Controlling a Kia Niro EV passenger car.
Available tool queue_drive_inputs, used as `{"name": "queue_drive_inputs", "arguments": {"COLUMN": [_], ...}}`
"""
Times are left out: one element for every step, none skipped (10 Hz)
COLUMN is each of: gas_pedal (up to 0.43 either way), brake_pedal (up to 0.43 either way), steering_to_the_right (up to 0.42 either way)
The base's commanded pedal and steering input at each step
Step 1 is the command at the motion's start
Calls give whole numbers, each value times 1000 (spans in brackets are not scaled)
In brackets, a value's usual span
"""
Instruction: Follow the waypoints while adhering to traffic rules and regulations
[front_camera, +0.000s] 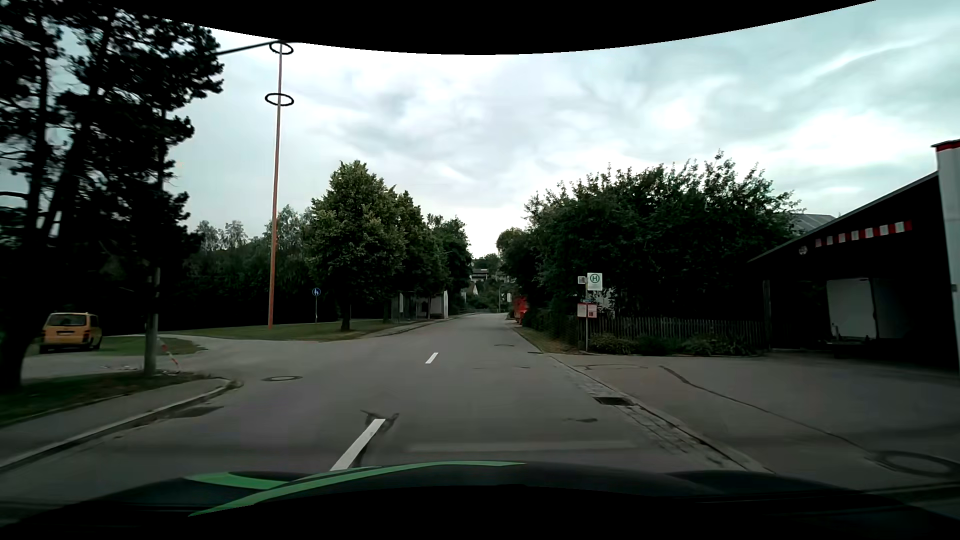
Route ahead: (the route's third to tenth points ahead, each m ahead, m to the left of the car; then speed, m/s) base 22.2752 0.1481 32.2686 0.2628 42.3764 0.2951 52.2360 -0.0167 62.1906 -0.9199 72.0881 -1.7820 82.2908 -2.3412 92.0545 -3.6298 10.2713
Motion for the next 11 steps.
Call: {"name": "queue_drive_inputs", "arguments": {"gas_pedal": [169, 157, 157, 150, 138, 138, 130, 130, 130, 118, 118], "brake_pedal": [0, 0, 0, 0, 0, 0, 0, 0, 0, 0, 0], "steering_to_the_right": [0, 0, 0, 0, 2, 2, 3, 5, 7, 7, 7]}}
